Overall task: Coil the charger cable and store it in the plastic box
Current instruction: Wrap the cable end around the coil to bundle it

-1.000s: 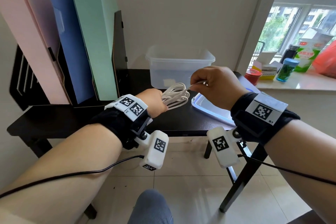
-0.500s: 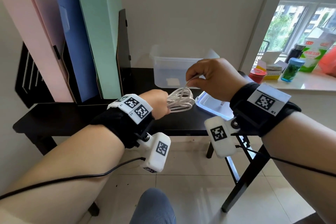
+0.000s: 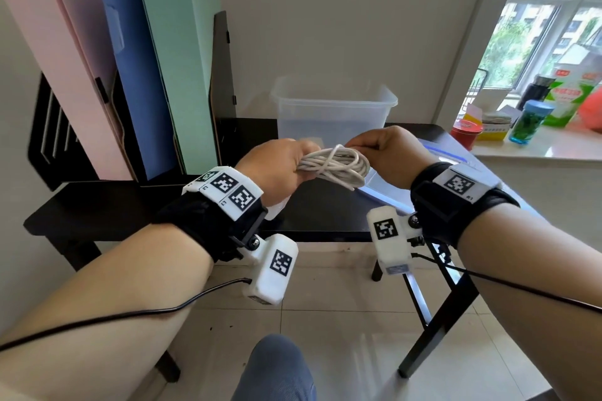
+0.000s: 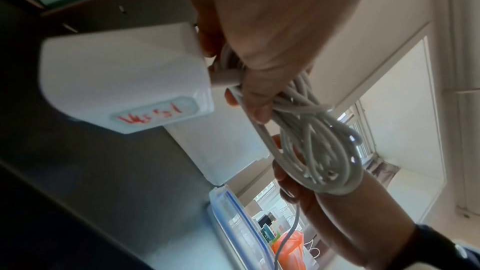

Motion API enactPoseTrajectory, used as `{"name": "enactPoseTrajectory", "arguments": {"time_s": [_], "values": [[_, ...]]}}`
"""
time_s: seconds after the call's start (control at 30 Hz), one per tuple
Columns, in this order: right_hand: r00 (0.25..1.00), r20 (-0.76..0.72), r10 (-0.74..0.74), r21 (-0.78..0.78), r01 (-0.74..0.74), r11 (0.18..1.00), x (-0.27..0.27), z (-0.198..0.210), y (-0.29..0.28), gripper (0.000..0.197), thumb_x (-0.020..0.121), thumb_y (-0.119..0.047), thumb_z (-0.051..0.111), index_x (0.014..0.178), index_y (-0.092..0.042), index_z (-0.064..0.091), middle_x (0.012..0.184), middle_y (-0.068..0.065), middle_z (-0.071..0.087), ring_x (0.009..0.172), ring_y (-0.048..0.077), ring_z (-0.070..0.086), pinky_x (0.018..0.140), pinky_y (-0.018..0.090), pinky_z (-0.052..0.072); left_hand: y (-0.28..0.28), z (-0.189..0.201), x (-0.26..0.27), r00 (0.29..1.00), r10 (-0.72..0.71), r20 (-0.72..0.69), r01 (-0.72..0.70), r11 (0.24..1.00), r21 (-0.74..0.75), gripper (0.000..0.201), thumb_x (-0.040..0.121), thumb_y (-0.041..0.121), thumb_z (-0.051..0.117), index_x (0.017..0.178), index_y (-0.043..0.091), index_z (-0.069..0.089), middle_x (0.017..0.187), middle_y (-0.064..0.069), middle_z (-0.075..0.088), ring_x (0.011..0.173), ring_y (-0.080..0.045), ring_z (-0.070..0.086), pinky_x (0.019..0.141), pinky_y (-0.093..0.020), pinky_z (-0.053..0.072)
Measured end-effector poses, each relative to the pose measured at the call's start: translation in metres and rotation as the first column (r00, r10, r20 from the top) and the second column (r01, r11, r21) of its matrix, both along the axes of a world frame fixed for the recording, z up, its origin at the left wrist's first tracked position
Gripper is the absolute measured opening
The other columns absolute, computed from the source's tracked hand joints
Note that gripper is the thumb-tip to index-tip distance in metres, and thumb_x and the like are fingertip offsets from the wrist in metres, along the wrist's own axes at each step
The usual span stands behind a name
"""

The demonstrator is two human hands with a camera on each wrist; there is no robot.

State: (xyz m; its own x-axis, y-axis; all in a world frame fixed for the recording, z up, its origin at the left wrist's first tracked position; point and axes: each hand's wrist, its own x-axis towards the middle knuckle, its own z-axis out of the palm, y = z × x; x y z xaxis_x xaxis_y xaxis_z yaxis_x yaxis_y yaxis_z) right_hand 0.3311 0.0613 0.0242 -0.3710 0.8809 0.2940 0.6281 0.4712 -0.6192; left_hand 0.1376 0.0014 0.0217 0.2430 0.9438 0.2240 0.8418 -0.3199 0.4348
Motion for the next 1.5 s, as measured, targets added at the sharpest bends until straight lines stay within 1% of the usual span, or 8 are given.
{"name": "enactPoseTrajectory", "arguments": {"time_s": [0.13, 0.23, 0.37, 0.53, 0.67, 0.9, 1.2, 1.5], "values": [[0.999, 0.045, 0.021, -0.052, -0.019, 0.998, 0.002, 0.003, -0.001, 0.017, 0.087, -0.011, 0.056, 0.083, -0.011, 0.072, 0.077, 0.005, 0.069, 0.065, 0.008, 0.054, 0.061, 0.007, 0.043, -0.002, -0.004, 0.0, 0.963, 0.018, 0.27, -0.014, 1.0, -0.018, 0.02, 0.089, 0.02, 0.058, 0.108, 0.022, 0.062, 0.088, 0.006, 0.063, 0.084, -0.011, 0.057, 0.076, -0.02, 0.044], [0.996, 0.091, 0.001, -0.043, 0.003, 0.999, 0.001, 0.005, -0.002, 0.023, 0.086, -0.01, 0.051, 0.068, -0.009, 0.066, 0.074, 0.015, 0.068, 0.065, 0.02, 0.052, 0.069, 0.029, 0.048, 0.001, -0.004, 0.001, 0.938, 0.056, 0.343, -0.055, 0.998, -0.014, 0.021, 0.089, 0.018, 0.058, 0.109, 0.019, 0.059, 0.081, 0.01, 0.057, 0.075, -0.007, 0.053, 0.068, -0.014, 0.04], [0.973, 0.23, 0.034, -0.035, -0.027, 0.999, -0.01, 0.001, -0.012, 0.021, 0.093, -0.018, 0.046, 0.079, -0.019, 0.063, 0.068, 0.0, 0.063, 0.057, 0.004, 0.051, 0.065, 0.013, 0.041, 0.008, -0.006, 0.005, 0.904, 0.158, 0.398, -0.154, 0.987, -0.043, 0.02, 0.089, 0.022, 0.057, 0.108, 0.016, 0.057, 0.085, 0.006, 0.058, 0.078, -0.013, 0.055, 0.066, -0.02, 0.043], [0.889, 0.456, 0.038, 0.035, -0.061, 0.998, -0.019, 0.0, -0.027, 0.024, 0.095, -0.023, 0.042, 0.096, -0.011, 0.063, 0.084, 0.01, 0.066, 0.083, 0.028, 0.062, 0.079, 0.035, 0.049, 0.015, -0.003, 0.004, 0.912, 0.329, 0.244, -0.332, 0.943, -0.028, 0.024, 0.091, 0.029, 0.054, 0.108, 0.013, 0.055, 0.092, -0.003, 0.057, 0.083, -0.023, 0.053, 0.072, -0.03, 0.038], [0.759, 0.652, -0.01, 0.161, -0.125, 0.979, -0.024, 0.014, -0.034, 0.028, 0.096, -0.027, 0.037, 0.095, -0.01, 0.059, 0.082, 0.007, 0.058, 0.078, 0.028, 0.054, 0.067, 0.031, 0.04, 0.017, -0.005, 0.007, 0.928, 0.37, 0.045, -0.371, 0.929, 0.011, 0.023, 0.091, 0.028, 0.051, 0.105, 0.01, 0.05, 0.091, -0.007, 0.057, 0.08, -0.026, 0.053, 0.07, -0.035, 0.041], [0.687, 0.721, -0.086, 0.3, -0.198, 0.933, -0.026, 0.039, -0.04, 0.015, 0.091, -0.02, 0.043, 0.08, -0.02, 0.054, 0.081, 0.001, 0.055, 0.076, 0.026, 0.052, 0.063, 0.03, 0.038, 0.014, -0.004, 0.011, 0.925, 0.305, -0.225, -0.308, 0.951, 0.023, 0.02, 0.092, 0.022, 0.046, 0.111, 0.016, 0.045, 0.092, -0.006, 0.057, 0.078, -0.026, 0.051, 0.067, -0.035, 0.04], [0.764, 0.639, -0.088, 0.404, -0.236, 0.884, -0.028, 0.052, -0.037, 0.021, 0.09, -0.028, 0.045, 0.098, -0.024, 0.064, 0.098, -0.001, 0.067, 0.092, 0.025, 0.059, 0.068, 0.03, 0.043, -0.001, -0.006, 0.015, 0.934, 0.164, -0.318, -0.141, 0.986, 0.091, 0.032, 0.087, 0.033, 0.058, 0.112, 0.015, 0.049, 0.102, -0.009, 0.064, 0.092, -0.03, 0.059, 0.069, -0.03, 0.036], [0.953, 0.285, 0.099, 0.09, -0.13, 0.987, -0.01, 0.057, -0.025, 0.014, 0.076, -0.029, 0.071, 0.08, -0.016, 0.07, 0.077, 0.004, 0.069, 0.075, 0.02, 0.059, 0.077, 0.031, 0.048, -0.014, 0.006, 0.015, 0.951, -0.013, -0.308, 0.023, 0.999, 0.028, 0.021, 0.089, 0.028, 0.052, 0.108, 0.022, 0.059, 0.1, -0.002, 0.064, 0.091, -0.024, 0.059, 0.073, -0.03, 0.042]]}}
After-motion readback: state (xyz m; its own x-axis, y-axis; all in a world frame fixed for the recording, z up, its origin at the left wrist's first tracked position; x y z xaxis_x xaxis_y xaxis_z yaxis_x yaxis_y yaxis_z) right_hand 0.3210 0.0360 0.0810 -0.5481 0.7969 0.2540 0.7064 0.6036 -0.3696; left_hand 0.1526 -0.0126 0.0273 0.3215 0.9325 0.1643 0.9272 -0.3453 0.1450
